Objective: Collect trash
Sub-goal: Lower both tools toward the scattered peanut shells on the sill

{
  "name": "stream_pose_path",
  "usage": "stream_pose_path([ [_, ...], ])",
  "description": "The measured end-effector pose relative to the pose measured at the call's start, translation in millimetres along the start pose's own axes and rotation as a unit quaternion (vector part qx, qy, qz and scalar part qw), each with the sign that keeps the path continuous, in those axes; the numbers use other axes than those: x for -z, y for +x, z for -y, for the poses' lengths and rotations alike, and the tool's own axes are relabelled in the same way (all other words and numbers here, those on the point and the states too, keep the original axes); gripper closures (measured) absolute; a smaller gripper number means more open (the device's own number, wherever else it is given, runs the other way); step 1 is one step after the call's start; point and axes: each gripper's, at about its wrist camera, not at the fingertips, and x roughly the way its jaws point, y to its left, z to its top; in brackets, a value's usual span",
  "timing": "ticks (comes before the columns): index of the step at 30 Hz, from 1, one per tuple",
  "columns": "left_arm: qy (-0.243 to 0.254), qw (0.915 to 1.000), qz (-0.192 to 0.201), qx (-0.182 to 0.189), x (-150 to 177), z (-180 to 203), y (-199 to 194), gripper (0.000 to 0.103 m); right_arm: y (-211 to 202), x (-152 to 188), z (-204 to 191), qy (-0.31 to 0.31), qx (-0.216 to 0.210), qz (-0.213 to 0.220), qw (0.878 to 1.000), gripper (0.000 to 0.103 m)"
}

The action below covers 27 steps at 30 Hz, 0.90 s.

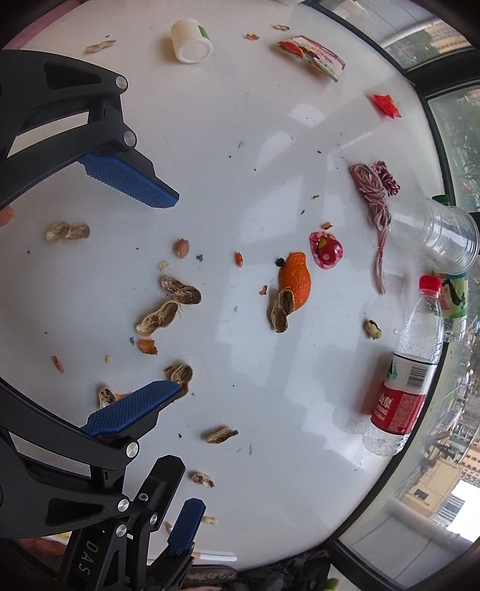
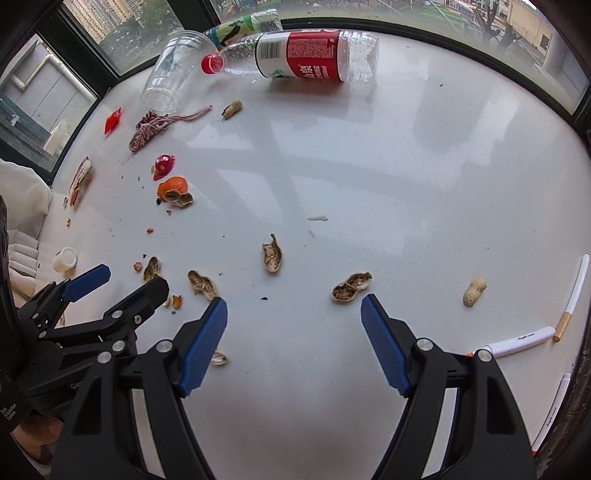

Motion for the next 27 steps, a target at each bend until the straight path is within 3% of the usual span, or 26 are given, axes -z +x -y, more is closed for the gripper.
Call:
stream_pose_path([
  [8,0.013,0.9998,-0.015,0.006,-4.9,-0.1,18.4,0.011,16.3,-6.2,6.9,0.005,0.007,-0.010,1.000,0.031],
  [19,0.018,0.9996,0.010,0.018,-2.5,-3.8,16.0,0.012,14.4,0.5,3.1,0.002,0.016,0.003,1.000,0.031],
  [27,0.047,0.9986,0.025,-0.005,4.1,4.4,17.6,0.012,15.6,5.7,-3.7,-0.035,0.042,0.023,0.998,0.036],
])
